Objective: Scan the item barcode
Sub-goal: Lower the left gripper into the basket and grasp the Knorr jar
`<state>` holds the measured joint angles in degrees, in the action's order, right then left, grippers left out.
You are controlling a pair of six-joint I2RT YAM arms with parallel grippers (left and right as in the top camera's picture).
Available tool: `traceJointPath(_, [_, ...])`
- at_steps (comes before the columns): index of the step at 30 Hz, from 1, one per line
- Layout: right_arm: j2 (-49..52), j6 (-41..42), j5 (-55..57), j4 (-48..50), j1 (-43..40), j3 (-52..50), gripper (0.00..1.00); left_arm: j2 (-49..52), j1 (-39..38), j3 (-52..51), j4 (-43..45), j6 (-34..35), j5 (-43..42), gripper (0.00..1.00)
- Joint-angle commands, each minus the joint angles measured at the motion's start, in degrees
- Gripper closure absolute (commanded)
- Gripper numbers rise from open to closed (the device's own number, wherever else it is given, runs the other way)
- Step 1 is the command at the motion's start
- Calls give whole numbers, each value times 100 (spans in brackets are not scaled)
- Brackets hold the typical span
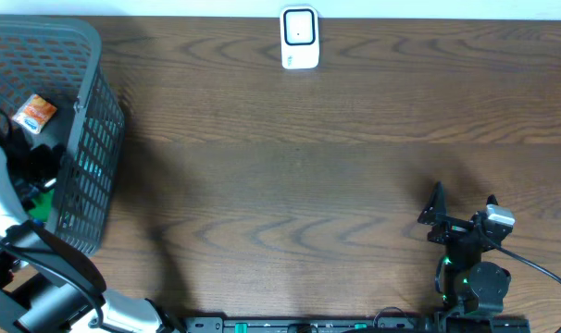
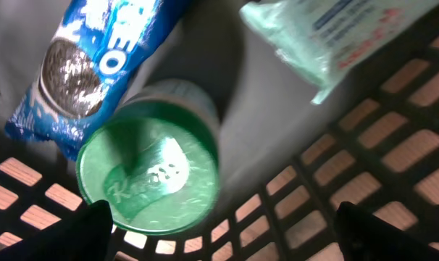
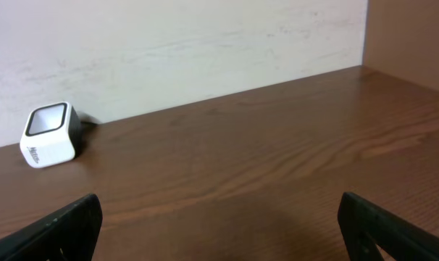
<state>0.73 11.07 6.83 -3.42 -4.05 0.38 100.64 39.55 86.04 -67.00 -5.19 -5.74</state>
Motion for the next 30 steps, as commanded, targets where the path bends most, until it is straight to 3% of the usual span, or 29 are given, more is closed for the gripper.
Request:
traceJointPath(1, [2, -63, -33, -24, 35, -7, 1, 24, 350, -44, 48, -162, -199, 2])
traceJointPath(9, [2, -63, -33, -24, 35, -7, 1, 26, 791, -46, 136, -160, -313, 2])
traceJointPath(30, [2, -63, -33, -24, 35, -7, 1, 81, 791, -632, 848, -190, -323, 2])
